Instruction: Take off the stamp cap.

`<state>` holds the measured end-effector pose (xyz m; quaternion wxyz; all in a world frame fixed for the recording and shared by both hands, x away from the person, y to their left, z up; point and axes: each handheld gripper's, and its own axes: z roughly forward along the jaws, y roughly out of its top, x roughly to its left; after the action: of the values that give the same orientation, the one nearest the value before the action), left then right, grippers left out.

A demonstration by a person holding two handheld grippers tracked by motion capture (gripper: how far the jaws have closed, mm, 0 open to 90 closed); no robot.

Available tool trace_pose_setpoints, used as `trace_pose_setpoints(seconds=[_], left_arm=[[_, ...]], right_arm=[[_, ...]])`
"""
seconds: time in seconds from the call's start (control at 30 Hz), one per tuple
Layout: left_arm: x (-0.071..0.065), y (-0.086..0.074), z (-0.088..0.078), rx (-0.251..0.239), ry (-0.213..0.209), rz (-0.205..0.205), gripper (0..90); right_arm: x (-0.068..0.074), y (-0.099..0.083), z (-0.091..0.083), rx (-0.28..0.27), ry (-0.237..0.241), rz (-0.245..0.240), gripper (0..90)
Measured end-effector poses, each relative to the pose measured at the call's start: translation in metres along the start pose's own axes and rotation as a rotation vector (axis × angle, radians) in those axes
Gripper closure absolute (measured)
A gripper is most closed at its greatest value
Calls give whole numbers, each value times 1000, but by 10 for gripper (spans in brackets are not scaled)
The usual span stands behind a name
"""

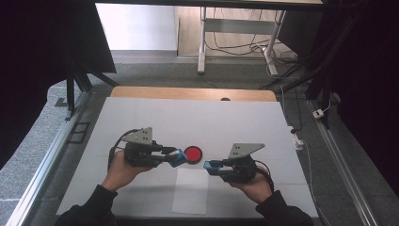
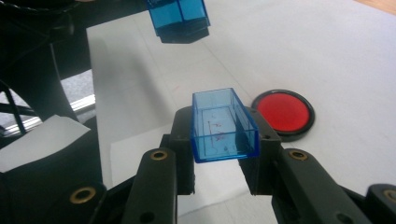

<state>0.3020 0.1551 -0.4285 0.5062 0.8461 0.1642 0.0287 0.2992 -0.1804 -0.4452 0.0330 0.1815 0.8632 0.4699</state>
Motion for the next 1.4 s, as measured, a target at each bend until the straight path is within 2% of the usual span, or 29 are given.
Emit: trace_pose_setpoints(seconds=[0.4, 0.63, 1.1, 1.4], left_arm=[[1, -2, 2, 15, 32, -19, 703], [2, -3, 1, 17, 49, -29, 703], [3, 0, 3, 11, 92, -47, 703], [4, 3, 4, 6, 101, -61, 703]], right_arm=[[0, -7, -21, -28, -53, 26, 689], [0, -18, -39, -25, -94, 35, 688], [-1, -42, -71, -40, -206, 96, 688], [-1, -56, -86, -56, -244, 146, 688]])
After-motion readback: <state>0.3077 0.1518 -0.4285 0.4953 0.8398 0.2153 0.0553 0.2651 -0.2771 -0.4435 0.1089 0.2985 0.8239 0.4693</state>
